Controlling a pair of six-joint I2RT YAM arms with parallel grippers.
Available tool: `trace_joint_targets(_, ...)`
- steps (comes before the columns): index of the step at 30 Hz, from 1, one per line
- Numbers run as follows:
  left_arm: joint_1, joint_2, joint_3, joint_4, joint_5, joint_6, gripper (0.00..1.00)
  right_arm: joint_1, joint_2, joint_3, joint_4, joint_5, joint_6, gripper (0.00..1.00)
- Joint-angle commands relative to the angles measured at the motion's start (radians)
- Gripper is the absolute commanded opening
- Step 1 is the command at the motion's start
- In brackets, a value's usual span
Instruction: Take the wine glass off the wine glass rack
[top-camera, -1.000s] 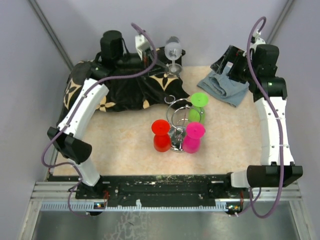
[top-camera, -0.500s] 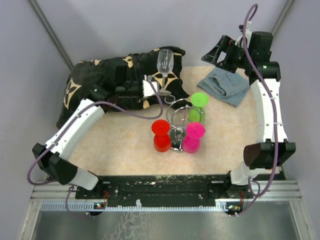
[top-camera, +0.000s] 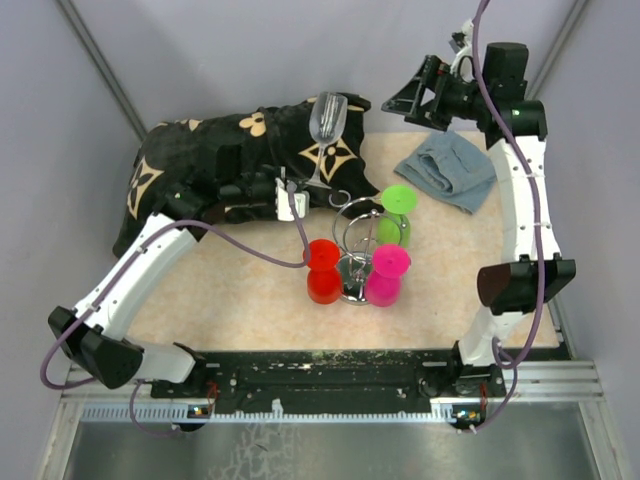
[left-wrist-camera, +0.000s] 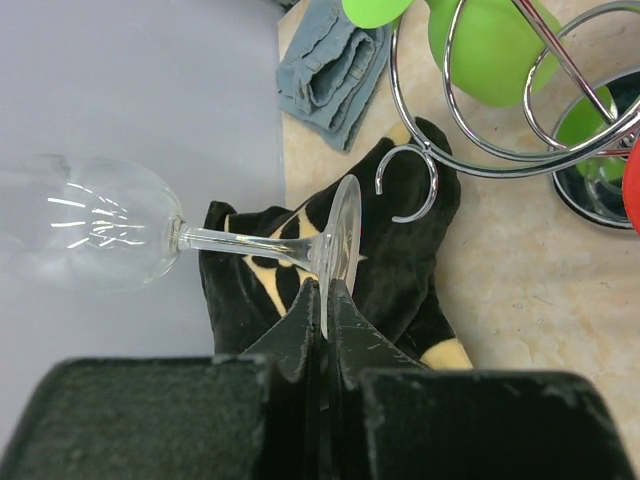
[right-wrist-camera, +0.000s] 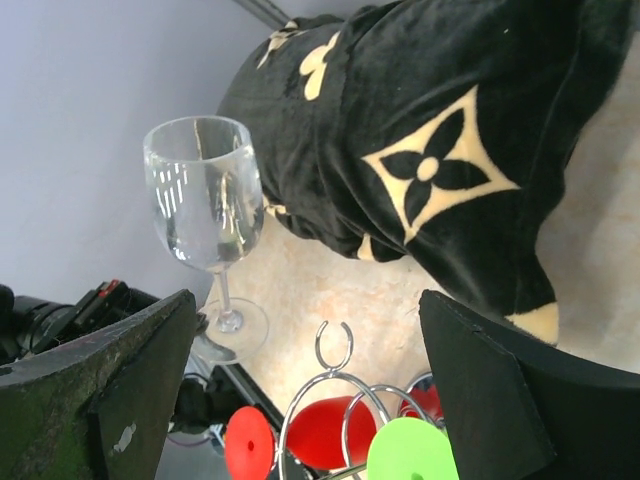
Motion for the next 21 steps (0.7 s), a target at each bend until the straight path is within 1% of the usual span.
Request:
trace_joint_targets(1,-0.006,-0.032,-0.002,0.031,0.009,0.072,0.0,0.029,-0.004,0.046,-0.004,-0.031,-0.02,0.93)
trace_joint_targets(6,-0.014,-0.033,-0.006,0.004,0.03,0.096,0.0,0.051,0.006,0.061,0.001,-0.036,-0.013,0.93)
trace_joint_targets(14,-0.037,-0.042,-0.027,-0.076,0.071,0.168,0.0,0.061,0.06,0.206,-0.073,-0.074,-0.025,0.93)
trace_joint_targets(21,-0.064,-0.038,-0.021,-0.111,0.086,0.218,0.0,0.098,0.058,0.207,-0.087,-0.096,-0.029,0.93)
